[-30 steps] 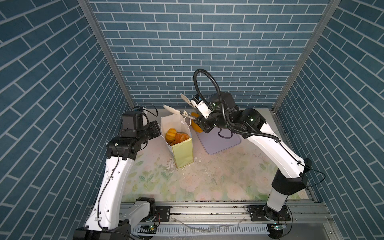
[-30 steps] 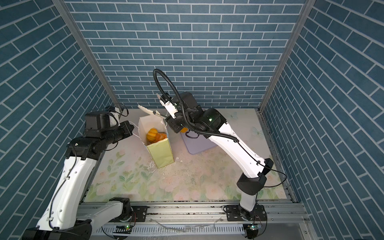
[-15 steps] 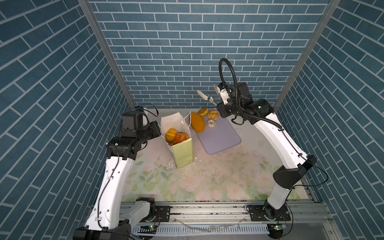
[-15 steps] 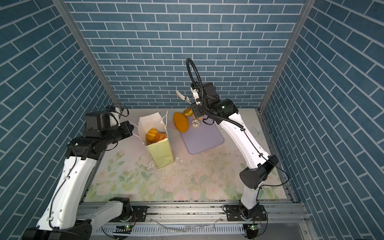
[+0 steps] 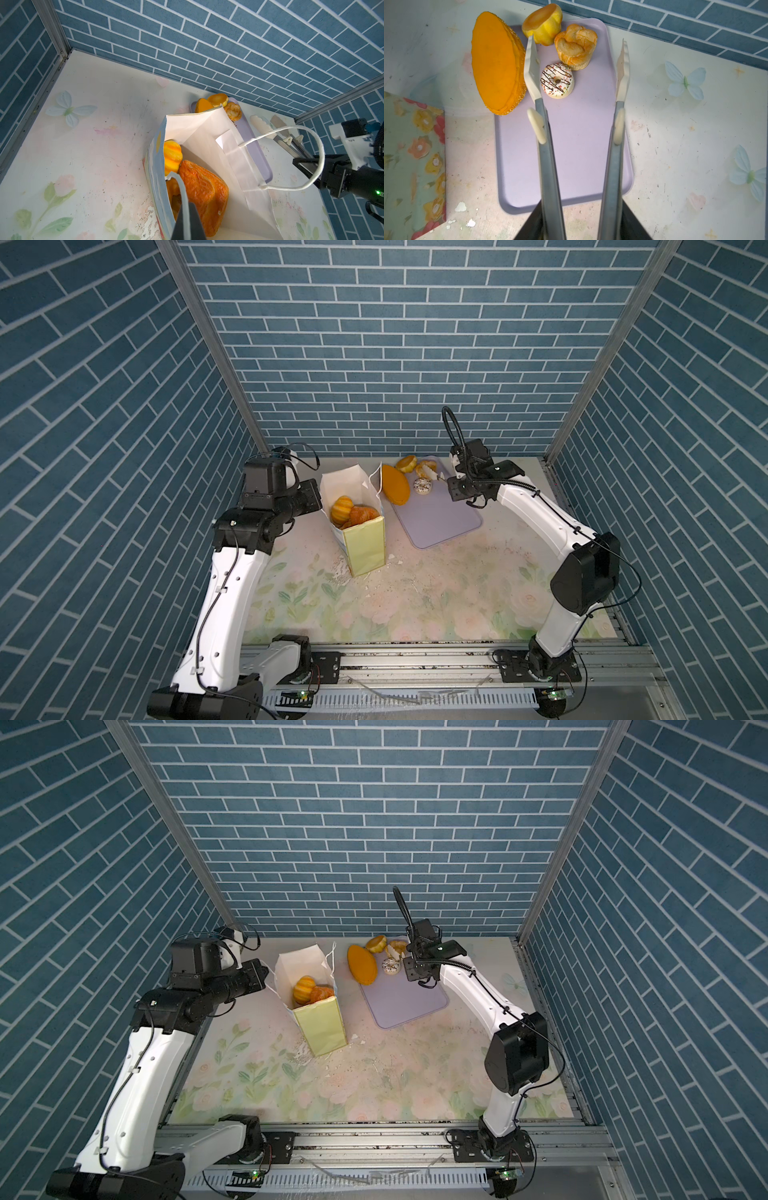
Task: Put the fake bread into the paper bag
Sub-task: 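Close the tongs on the white iced donut with the right gripper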
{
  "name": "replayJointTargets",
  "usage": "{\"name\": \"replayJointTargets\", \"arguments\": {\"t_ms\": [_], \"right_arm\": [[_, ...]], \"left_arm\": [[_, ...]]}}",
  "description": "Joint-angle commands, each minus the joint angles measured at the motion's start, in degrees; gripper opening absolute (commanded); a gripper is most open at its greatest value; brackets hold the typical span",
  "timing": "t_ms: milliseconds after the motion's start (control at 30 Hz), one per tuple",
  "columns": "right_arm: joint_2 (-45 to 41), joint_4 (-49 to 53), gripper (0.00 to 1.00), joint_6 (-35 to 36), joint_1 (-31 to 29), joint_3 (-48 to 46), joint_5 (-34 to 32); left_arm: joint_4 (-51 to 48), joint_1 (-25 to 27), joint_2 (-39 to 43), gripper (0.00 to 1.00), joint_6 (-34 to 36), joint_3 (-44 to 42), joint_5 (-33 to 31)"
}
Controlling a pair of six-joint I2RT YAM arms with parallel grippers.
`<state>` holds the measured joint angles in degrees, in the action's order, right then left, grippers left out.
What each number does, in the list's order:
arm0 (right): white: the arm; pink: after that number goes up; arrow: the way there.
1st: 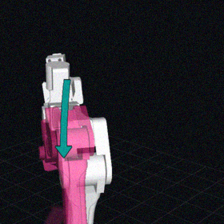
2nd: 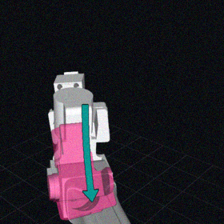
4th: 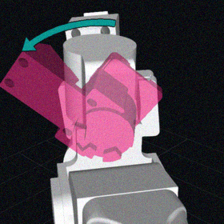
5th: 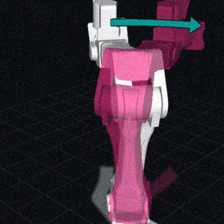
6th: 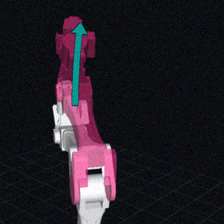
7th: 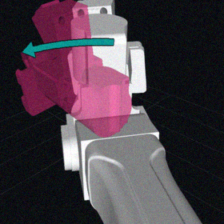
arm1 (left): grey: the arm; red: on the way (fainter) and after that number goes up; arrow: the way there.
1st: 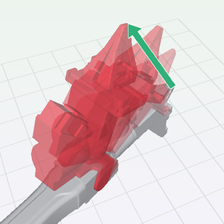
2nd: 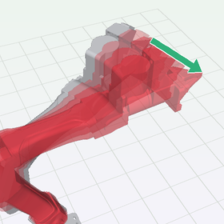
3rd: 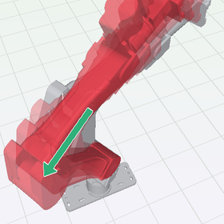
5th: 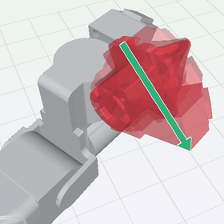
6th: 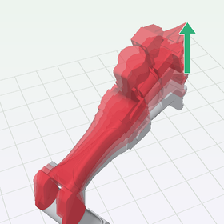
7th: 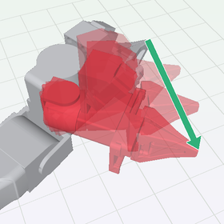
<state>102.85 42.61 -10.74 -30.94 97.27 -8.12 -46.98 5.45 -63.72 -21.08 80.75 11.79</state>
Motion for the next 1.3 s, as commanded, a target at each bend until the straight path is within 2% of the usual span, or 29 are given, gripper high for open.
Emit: {"name": "replayJointTargets", "arguments": {"t_ms": [0, 533, 867, 1033, 1267], "right_arm": [[3.0, -2.4, 0.49, -2.4, 0.0, 1.6, 1.4], [13.7, -0.6, 0.49, -4.9, 0.0, 7.6, 4.9], [19.2, 2.9, 0.49, -2.8, -1.2, 13.7, 3.6], [22.3, 6.9, 0.49, -2.4, -2.2, 18.0, 0.6], [24.3, 7.4, 0.48, -2.9, -3.2, 19.2, -0.4]], "left_arm": [[0.9, 0.3, 0.8, 0.0, 0.8, 0.4, 1.0], [0.1, 0.3, 3.3, 0.0, 0.0, -2.2, -0.2], [-0.5, 0.3, 4.0, 0.0, -0.2, -2.2, -1.4], [-0.8, 0.3, 4.2, 0.0, -0.6, -2.6, -1.6], [-0.5, 0.3, 4.1, 0.0, -0.9, -2.8, -1.5]]}}
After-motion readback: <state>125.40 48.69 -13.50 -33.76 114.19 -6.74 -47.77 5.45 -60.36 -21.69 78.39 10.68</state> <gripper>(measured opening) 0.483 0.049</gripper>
